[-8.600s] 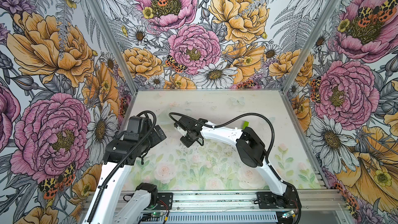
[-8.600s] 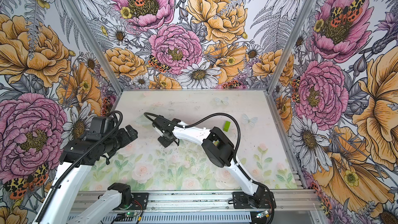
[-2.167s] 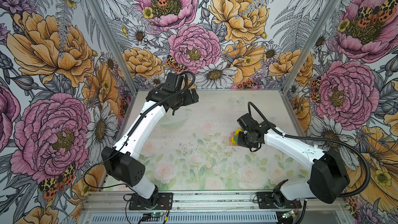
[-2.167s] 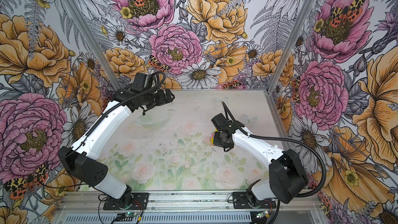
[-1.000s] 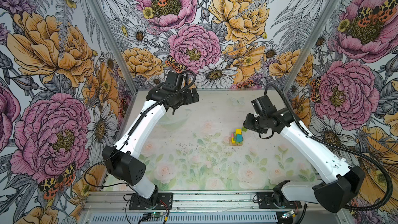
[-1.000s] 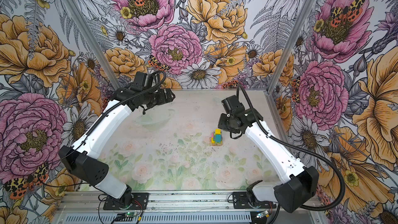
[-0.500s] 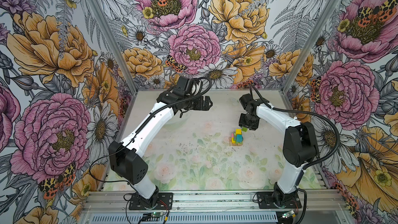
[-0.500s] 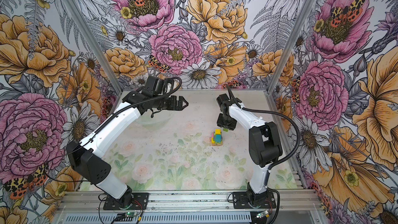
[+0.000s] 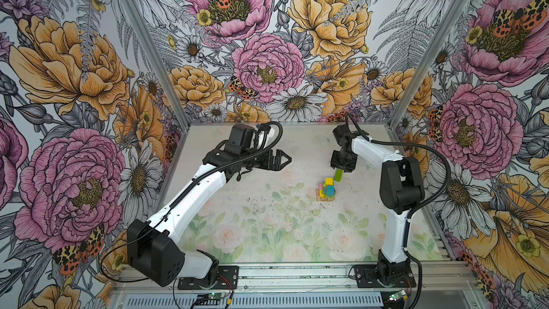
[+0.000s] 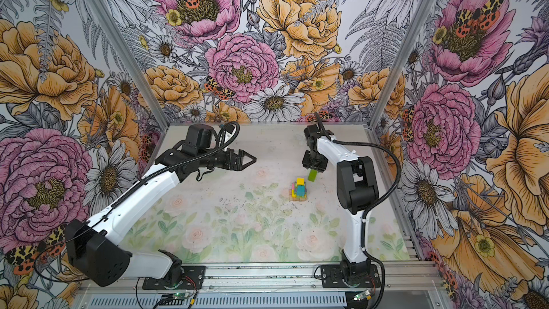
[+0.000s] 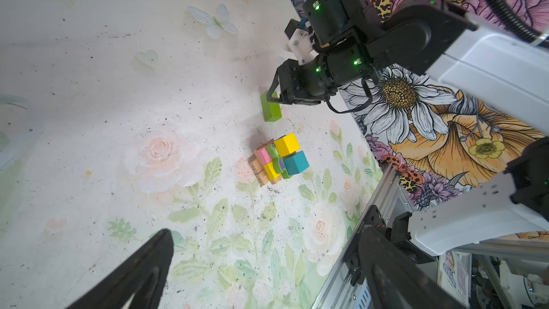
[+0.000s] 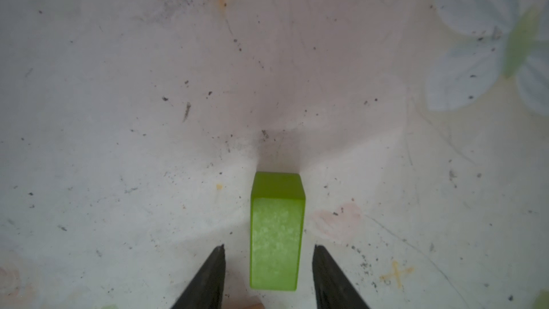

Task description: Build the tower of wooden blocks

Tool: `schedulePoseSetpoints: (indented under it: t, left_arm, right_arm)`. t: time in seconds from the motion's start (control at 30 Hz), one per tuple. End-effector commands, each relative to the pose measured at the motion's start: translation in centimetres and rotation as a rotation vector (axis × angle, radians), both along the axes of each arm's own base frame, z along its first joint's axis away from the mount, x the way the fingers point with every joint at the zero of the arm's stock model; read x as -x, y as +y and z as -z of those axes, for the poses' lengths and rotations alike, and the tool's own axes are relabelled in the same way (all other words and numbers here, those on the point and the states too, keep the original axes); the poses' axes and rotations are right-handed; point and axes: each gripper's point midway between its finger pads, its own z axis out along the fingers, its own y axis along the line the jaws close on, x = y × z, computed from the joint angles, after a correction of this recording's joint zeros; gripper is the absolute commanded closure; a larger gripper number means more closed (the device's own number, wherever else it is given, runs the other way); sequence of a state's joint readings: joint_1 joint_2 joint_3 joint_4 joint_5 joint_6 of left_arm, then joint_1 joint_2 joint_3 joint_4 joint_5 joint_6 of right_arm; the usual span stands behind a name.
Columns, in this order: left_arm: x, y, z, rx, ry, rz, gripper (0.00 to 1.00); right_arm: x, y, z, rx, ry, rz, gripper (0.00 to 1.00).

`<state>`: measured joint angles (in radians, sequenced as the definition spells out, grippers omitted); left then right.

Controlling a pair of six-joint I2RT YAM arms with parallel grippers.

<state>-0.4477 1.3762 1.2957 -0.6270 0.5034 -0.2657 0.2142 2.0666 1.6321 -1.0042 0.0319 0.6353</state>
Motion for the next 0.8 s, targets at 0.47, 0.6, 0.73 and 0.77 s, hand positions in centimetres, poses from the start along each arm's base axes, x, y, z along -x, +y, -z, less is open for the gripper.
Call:
schedulePoseSetpoints:
  t: [0.47,0.6,0.73,0.77]
  left_arm:
    - [-1.1,0.5,-2.6,0.071,-0.051,-0.034,0.01]
    - [-1.1,0.7,-2.7,0.073,-0.051,-0.042,0.01]
    - [-0.9,0.8,-2.8,0.074,-0.053,-0.050,0.01]
    - [-0.9,0.8,-2.8,0.072,-0.053,-0.055,0.01]
  right_arm:
    - [0.7,0.0,1.8,-0.022,0.051,-0.056,0.66]
    - [0.9,-0.1,2.2,-0.017,0.059,-0.061,0.65]
    - [0.8,-0.1,2.4,-0.021,0.062,-0.068,0.63]
    - [0.8,0.0,2.5,-0.020,0.063,-0.071,0.62]
